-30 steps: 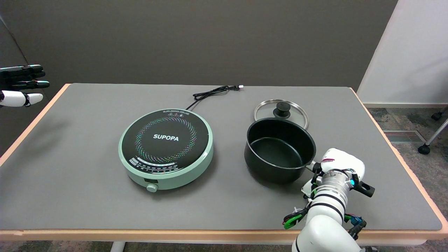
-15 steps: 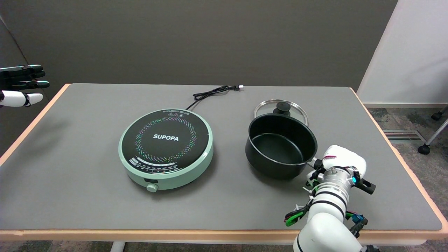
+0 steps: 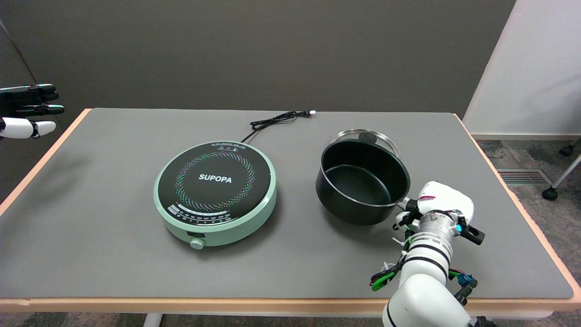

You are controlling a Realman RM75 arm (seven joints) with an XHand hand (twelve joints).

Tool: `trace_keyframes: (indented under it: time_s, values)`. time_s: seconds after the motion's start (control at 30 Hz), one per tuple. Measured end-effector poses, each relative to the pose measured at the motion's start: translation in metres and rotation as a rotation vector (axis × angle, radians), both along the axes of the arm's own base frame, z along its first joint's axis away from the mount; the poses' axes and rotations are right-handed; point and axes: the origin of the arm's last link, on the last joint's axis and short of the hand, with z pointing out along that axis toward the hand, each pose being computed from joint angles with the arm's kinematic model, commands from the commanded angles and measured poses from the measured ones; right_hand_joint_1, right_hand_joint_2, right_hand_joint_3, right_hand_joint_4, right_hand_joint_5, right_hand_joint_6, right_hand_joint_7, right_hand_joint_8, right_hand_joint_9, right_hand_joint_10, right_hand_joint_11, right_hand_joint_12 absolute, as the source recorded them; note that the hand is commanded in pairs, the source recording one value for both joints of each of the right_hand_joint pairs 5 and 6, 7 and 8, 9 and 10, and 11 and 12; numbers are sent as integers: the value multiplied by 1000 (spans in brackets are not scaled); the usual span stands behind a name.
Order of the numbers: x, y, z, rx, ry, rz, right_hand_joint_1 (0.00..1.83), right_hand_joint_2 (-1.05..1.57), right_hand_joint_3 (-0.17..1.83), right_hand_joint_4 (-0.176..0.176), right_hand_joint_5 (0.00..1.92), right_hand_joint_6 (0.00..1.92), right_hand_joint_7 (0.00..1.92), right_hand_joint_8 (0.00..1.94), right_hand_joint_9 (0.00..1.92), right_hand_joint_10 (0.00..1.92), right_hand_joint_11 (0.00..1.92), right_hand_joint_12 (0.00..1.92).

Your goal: Place the pot onto the induction cooker.

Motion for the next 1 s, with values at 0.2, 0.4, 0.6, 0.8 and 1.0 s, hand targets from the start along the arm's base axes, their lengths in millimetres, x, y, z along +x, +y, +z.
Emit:
trace_keyframes:
  time_s: [0.2,0.4,0.6,0.8,1.0]
  values:
    - [2,-3,-1,21,8,17,948,1283,650,-83,1738,1738,1738,1738,1738,1738,1738,1738]
    - [6,-9,-2,61,26,42,939,1332,708,-82,1739,1739,1739,1739,1739,1739,1739,1739]
    - [14,-20,-5,130,54,80,938,1345,712,-82,1736,1736,1736,1736,1736,1736,1736,1736]
    - [25,-38,-8,222,90,131,934,1359,728,-82,1740,1740,1740,1740,1740,1740,1740,1740]
    - [40,-58,-11,320,134,183,932,1363,740,-81,1745,1745,1745,1745,1745,1745,1745,1745]
